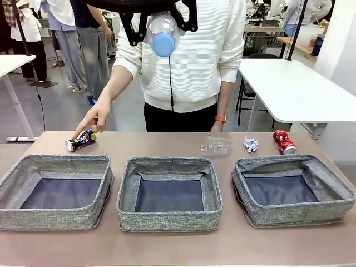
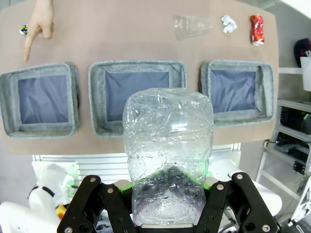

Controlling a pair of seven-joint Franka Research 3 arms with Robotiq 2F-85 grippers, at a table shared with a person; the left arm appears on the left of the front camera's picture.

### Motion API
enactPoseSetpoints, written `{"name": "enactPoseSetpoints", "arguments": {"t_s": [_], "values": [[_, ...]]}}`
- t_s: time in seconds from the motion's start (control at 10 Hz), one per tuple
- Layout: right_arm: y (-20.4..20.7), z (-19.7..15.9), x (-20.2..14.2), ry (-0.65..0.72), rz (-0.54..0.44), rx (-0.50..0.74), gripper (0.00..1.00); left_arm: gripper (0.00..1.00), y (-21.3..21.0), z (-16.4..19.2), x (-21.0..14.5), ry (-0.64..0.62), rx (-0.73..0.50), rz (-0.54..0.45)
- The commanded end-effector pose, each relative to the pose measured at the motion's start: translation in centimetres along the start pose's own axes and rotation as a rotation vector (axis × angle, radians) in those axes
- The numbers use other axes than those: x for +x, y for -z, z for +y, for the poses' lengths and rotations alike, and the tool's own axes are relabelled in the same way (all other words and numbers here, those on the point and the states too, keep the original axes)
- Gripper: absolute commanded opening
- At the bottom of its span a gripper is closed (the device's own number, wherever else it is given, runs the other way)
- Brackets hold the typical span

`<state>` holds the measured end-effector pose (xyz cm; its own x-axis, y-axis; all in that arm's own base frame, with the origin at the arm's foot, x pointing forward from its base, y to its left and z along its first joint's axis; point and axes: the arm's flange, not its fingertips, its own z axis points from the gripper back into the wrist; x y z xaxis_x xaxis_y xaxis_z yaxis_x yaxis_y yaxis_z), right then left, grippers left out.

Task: Sort the waste into the appropriate baskets.
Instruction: Place the picked waste into the Fabric basket indicated by the person.

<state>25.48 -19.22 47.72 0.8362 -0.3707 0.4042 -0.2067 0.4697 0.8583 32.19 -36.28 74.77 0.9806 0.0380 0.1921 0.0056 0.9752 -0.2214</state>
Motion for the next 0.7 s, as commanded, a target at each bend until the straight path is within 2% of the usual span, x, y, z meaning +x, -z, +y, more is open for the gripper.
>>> {"name": "enactPoseSetpoints", "arguments": {"t_s": [0.0,0.1,0.2,0.3,0.4,0.5,0.6], "values": [[0.0,0.1,0.4,-0.025,-0.014,0.018,1.00,0.00,2.6,4.5,0.1,-0.005,0.048,0.069],[0.0,0.1,0.4,-0.025,-0.014,0.018,1.00,0.00,7.3,12.0,-0.2,-0.069,0.082,0.116],[0.0,0.1,0.4,-0.025,-0.014,0.018,1.00,0.00,10.9,17.3,-1.2,-0.134,0.111,0.148],[0.0,0.1,0.4,-0.025,-0.014,0.018,1.00,0.00,16.0,24.3,-3.9,-0.168,0.154,0.193],[0.0,0.1,0.4,-0.025,-0.014,0.018,1.00,0.00,18.2,27.1,-5.4,-0.181,0.132,0.180],[0.0,0.1,0.4,-0.025,-0.014,0.018,1.00,0.00,21.2,30.6,-6.8,-0.304,0.119,0.165],[0.0,0.1,0.4,-0.025,-0.014,0.018,1.00,0.00,23.3,32.6,-7.2,-0.419,0.145,0.164]]}}
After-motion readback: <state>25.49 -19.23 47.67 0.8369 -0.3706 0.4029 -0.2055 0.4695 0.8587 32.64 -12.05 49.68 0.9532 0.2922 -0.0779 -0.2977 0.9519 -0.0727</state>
